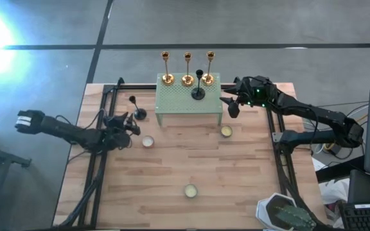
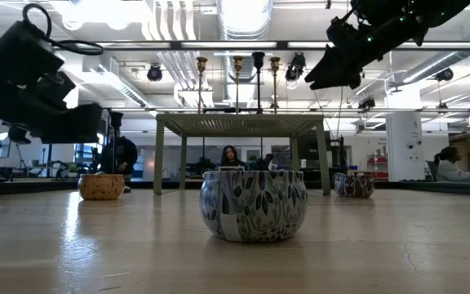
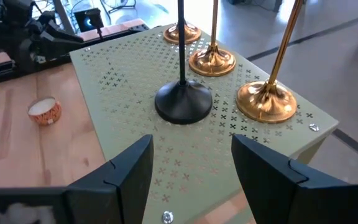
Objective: Pick & Place candle stick holders
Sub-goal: Align the black candle holder with the other black candle holder on the shelf
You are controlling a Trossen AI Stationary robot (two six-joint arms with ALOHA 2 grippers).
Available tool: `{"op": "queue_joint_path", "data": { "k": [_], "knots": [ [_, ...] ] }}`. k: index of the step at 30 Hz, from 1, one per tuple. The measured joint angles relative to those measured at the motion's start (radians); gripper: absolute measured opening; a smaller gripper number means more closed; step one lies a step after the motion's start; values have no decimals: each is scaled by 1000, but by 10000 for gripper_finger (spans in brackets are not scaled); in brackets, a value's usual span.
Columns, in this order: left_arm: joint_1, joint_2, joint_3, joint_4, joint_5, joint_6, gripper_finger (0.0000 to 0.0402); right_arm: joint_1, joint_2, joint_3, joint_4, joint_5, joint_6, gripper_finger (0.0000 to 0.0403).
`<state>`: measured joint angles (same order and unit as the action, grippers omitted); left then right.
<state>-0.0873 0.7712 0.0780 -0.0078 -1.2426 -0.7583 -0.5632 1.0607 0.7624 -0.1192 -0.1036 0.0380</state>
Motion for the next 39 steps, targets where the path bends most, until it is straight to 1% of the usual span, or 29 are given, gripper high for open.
{"op": "queue_joint_path", "data": {
  "k": [2,7,9,12,19,26,32,35,37,39],
  "knots": [
    [39,0,0,38,34,84,119,0,0,0,0,-1,-1,210],
    [132,0,-1,184,81,279,120,0,1,0,-1,-1,0,210],
    [176,0,-1,242,136,351,120,0,1,0,-1,-2,0,210],
    [243,0,-1,284,236,428,120,0,1,0,-1,-2,0,210],
    [371,0,-1,315,386,453,120,1,1,0,-2,-7,2,210],
    [470,0,-2,364,551,526,120,1,1,0,-2,-9,-2,210],
    [545,0,-2,391,623,561,120,1,1,0,-2,-9,-4,210],
    [586,3,-2,407,696,579,119,1,1,0,-2,-9,-5,210],
    [614,10,-2,409,738,581,113,1,1,0,-2,-9,-5,210],
    [639,25,-2,422,763,589,98,1,1,0,-2,-9,-5,210]
  ]
}}
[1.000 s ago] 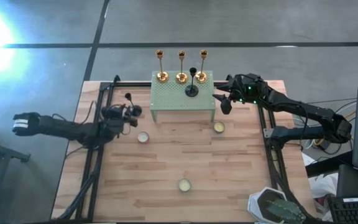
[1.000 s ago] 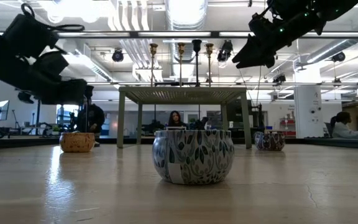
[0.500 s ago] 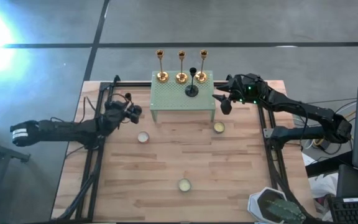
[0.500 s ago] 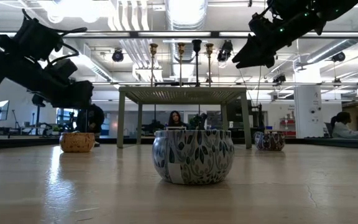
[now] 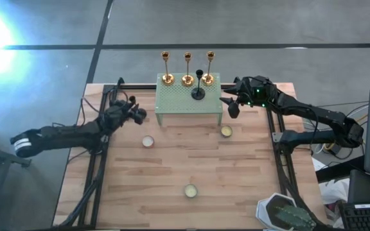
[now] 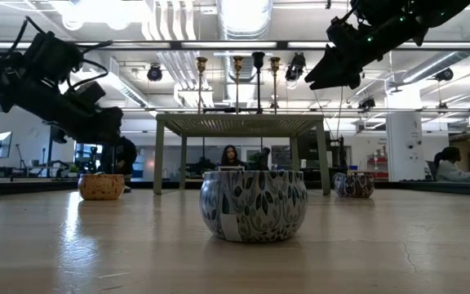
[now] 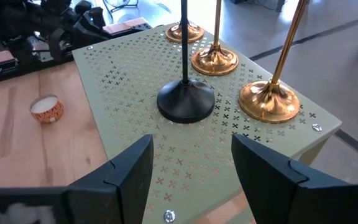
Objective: Pick & Place candle stick holders
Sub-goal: Align the black candle holder with the other black candle holder on the shelf
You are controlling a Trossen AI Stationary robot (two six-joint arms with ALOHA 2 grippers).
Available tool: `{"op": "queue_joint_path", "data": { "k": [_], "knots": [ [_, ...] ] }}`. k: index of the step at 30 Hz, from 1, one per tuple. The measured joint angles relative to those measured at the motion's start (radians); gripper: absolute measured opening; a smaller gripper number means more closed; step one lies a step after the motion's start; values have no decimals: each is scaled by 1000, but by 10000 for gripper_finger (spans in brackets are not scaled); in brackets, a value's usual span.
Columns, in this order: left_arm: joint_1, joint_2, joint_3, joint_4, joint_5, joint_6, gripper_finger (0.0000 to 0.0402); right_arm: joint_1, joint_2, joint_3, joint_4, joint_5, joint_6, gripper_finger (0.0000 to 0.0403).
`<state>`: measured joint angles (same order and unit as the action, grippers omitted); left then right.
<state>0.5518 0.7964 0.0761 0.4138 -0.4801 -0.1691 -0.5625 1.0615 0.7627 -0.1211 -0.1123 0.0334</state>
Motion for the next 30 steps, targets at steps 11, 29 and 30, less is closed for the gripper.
{"op": "queue_joint_path", "data": {
  "k": [11,29,30],
  "knots": [
    [25,89,3,104,52,65,18,0,-2,0,-1,0,12,210],
    [24,0,270,-287,132,90,18,0,-2,0,-3,0,16,210],
    [24,-8,301,-334,132,97,18,0,-2,0,-3,0,16,210]
  ]
}}
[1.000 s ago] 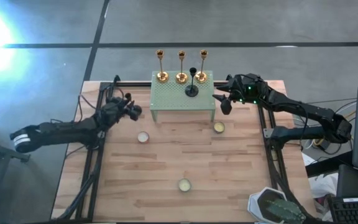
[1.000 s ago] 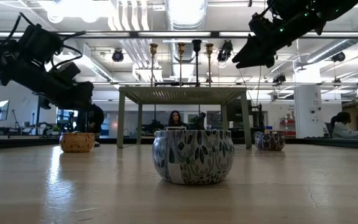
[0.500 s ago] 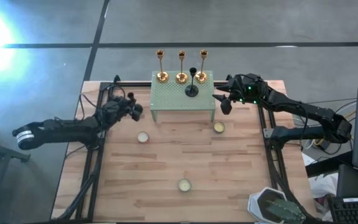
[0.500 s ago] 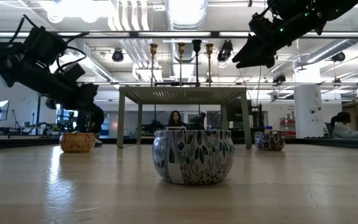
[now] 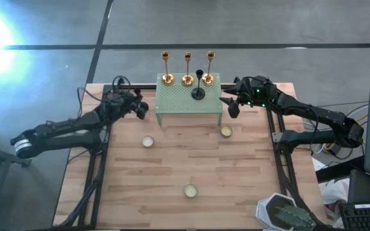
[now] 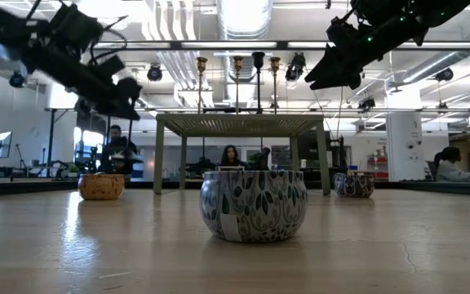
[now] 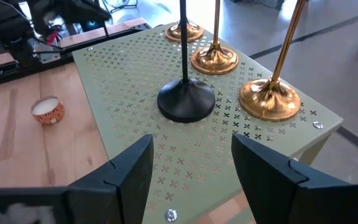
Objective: Pick & Place candle stick holders
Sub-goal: Align the black candle holder with the other black candle holder on the shelf
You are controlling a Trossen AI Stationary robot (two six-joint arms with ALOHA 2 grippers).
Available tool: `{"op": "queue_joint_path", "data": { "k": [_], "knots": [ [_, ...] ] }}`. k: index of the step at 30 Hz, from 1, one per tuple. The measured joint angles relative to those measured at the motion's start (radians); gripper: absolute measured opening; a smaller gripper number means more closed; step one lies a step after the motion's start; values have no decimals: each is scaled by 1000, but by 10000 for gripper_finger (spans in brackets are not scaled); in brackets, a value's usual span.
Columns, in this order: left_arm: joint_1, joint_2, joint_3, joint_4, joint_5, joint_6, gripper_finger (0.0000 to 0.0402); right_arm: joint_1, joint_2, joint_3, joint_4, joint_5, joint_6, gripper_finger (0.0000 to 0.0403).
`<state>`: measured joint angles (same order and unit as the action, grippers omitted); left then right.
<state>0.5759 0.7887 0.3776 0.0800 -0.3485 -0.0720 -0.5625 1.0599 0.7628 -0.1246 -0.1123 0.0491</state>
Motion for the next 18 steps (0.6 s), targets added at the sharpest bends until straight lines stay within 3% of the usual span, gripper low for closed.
{"op": "queue_joint_path", "data": {
  "k": [8,13,18],
  "knots": [
    [-2,-29,263,-233,31,92,18,0,0,0,-2,0,0,210],
    [-2,-13,374,-259,164,114,18,0,0,0,-2,0,0,210],
    [-2,60,442,-262,362,100,18,0,0,0,-1,0,0,210]
  ]
}}
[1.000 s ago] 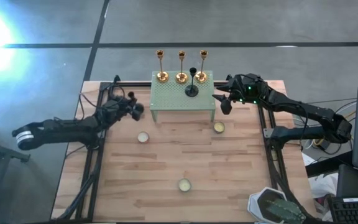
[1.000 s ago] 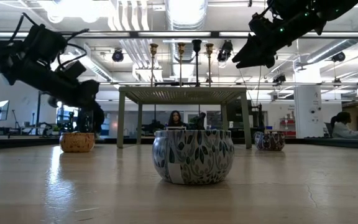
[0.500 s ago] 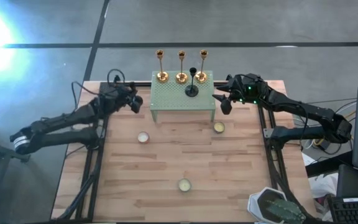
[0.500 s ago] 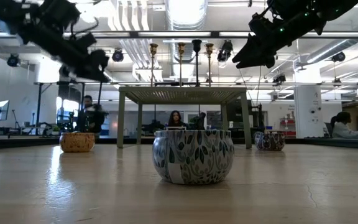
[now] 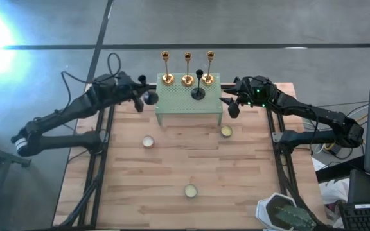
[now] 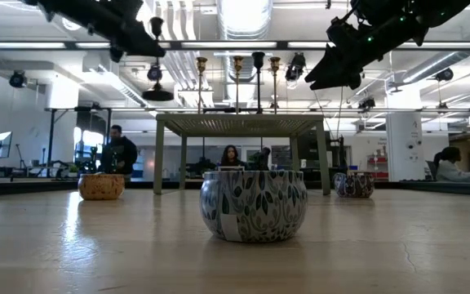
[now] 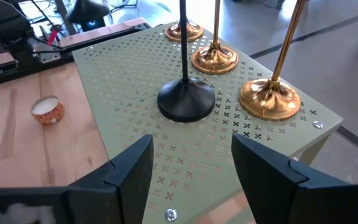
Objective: Pick & Place candle stick holders
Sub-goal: Align the black candle holder with the other black candle holder on the shelf
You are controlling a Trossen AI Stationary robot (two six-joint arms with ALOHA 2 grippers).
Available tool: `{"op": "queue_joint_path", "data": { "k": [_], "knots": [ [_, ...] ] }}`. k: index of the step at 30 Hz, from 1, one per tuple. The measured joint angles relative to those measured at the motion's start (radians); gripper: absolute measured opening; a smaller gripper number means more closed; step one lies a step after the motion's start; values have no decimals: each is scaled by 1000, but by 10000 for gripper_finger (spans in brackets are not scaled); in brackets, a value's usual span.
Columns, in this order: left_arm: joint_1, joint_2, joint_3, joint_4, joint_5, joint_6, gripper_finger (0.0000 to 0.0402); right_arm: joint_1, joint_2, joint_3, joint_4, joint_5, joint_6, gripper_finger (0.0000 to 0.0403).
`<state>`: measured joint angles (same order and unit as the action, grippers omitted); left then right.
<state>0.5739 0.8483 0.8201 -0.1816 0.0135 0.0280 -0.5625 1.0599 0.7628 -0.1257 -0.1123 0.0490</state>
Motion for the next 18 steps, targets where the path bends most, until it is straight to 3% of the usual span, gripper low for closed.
{"op": "queue_joint_path", "data": {
  "k": [12,18],
  "knots": [
    [-1,272,174,45,161,56,18,0,0,0,0,0,1,210],
    [0,375,254,50,172,100,18,0,0,0,0,0,4,210]
  ]
}}
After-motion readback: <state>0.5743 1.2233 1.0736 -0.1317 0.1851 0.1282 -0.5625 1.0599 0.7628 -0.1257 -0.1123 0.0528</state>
